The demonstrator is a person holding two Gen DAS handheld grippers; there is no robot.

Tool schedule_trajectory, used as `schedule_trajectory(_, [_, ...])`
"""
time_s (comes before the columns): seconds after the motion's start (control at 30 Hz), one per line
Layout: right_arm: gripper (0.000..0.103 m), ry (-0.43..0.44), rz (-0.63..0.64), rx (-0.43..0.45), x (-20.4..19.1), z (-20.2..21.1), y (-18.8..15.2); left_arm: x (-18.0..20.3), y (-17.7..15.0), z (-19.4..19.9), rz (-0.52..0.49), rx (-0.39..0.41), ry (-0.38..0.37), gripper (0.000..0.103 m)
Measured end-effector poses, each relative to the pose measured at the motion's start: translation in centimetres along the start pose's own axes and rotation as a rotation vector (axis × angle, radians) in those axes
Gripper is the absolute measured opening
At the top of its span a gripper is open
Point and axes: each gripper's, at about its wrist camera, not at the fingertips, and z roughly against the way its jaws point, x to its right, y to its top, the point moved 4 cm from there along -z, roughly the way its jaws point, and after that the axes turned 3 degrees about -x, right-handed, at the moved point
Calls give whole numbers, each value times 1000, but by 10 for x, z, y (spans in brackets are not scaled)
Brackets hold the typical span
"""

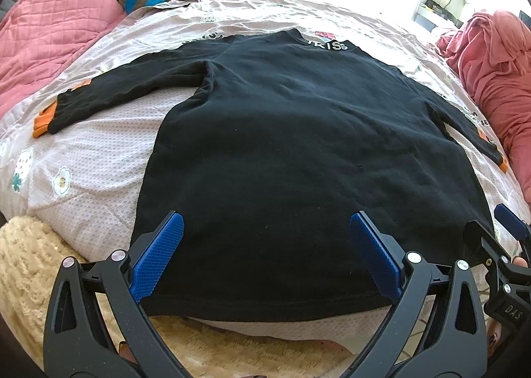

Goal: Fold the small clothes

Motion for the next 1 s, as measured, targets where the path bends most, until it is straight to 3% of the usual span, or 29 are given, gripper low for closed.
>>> schedule_trajectory(0.4, [99, -2, -18, 21, 8, -12, 25, 7, 17, -8, -10, -3, 3, 94])
schedule_trajectory(1.0, [99, 28, -57, 36, 20, -39, 75, 8, 72, -22, 20, 10, -17, 94])
